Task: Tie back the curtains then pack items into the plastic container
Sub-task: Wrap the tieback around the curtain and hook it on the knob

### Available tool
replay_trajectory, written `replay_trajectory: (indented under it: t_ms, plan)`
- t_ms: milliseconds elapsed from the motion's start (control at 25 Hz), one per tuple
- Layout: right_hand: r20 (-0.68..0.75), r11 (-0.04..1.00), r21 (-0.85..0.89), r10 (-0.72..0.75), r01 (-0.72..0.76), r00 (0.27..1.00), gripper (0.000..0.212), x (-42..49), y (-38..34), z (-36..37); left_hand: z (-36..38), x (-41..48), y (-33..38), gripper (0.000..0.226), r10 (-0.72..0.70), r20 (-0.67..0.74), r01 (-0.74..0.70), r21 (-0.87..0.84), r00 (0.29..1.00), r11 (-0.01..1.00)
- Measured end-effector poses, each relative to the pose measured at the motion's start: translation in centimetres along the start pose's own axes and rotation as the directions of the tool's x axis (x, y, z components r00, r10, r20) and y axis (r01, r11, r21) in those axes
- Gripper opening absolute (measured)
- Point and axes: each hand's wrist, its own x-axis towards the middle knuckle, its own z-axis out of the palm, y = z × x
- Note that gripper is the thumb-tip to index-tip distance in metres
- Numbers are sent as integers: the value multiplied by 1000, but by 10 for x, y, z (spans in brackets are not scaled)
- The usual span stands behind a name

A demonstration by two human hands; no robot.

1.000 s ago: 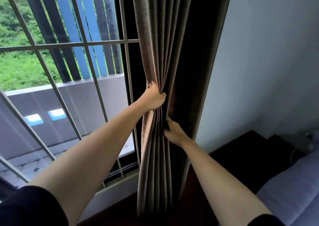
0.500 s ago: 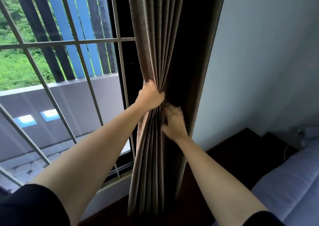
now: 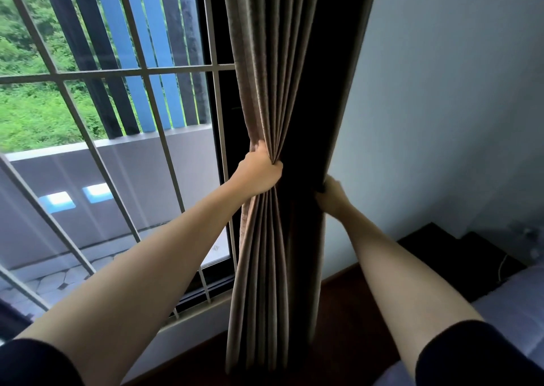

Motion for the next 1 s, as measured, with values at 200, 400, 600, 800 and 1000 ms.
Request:
replay_trajectory:
  t_ms: [200,400,600,800,1000]
  plan:
    - [149,974,164,-179,154,972,49,-40,-1,53,5,3,7,65,33,23,-32,-53,999,998]
    - [240,974,203,-148,100,959,48,-44,-5,53,8,3,12,66,59,56,-53,-97,997,994]
    - [393,978,192,-149,78,907,73,-54,-19,55,13,0,17,83,62,76,-58,-58,995,997]
    - [405,948,317,-157,22,901,63,-60,-23,61,13,-5,21,69,7,-60,-4,50,998,999]
    - [304,760,645,-156,-82,940,48,-67,-67,33,-5,-7,12,24,0,32,6,-174,999,985]
